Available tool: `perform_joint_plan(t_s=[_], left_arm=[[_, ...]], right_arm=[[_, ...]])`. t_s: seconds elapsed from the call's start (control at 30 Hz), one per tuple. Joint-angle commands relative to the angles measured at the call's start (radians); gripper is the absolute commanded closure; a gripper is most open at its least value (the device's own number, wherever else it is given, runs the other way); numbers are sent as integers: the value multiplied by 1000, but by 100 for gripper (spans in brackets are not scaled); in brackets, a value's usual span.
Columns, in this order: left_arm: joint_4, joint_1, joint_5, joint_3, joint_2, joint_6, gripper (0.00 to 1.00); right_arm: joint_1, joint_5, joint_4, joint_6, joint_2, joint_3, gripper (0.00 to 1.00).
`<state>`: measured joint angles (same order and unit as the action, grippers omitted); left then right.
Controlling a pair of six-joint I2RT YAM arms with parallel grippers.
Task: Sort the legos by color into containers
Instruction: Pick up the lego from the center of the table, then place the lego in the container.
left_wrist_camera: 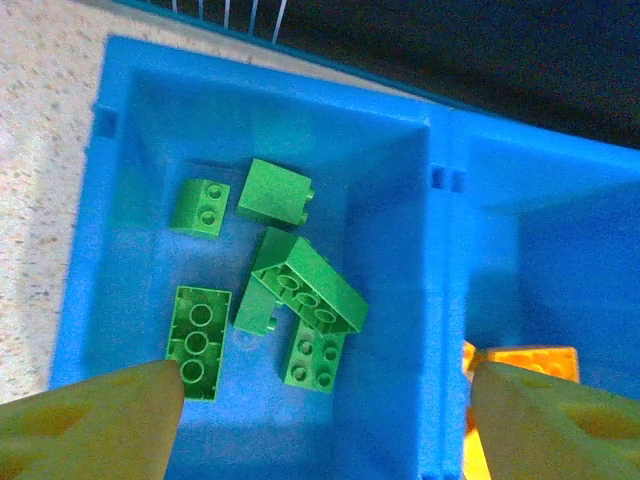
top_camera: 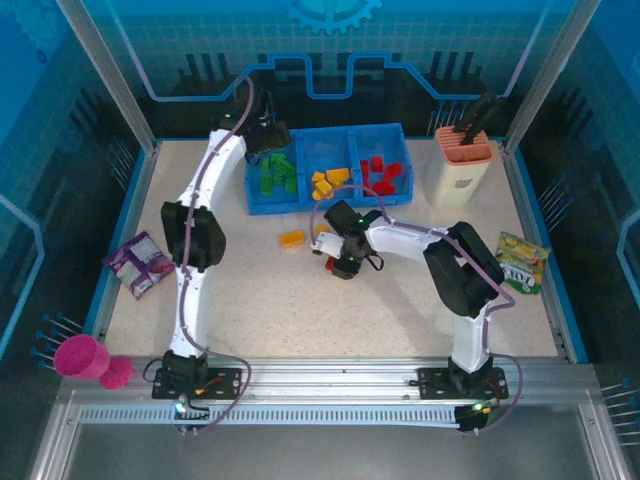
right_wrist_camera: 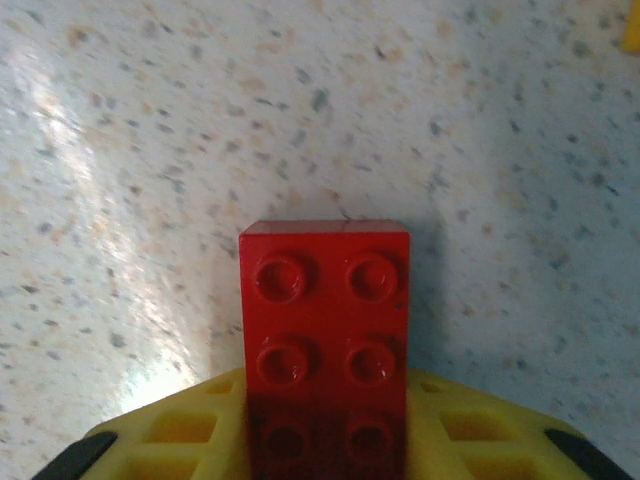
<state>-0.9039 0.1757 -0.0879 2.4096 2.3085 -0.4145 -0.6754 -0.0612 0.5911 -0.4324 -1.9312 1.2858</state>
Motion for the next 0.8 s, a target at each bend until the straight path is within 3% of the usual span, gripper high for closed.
perform_joint_plan(t_s=[0.0,0.2,0.33,0.53,0.77], left_arm=[[31,-2,11,-121,-116,54,23],[156,-1,-68,-559,-432,96,23],[182,11,-82,-826,-656,43,23],[195,78,-88,-1165,-911,-59,22],[155,151,-97,-1324,-1041,-155,21]], right_arm=[[-1,-131,90,0,54,41,69],[183,-66,85,96,196,94,72],[309,-19,45,155,193,194,72],[393,-50,17,149,8,422,72],[442,-53,88,141,-278,778,74]])
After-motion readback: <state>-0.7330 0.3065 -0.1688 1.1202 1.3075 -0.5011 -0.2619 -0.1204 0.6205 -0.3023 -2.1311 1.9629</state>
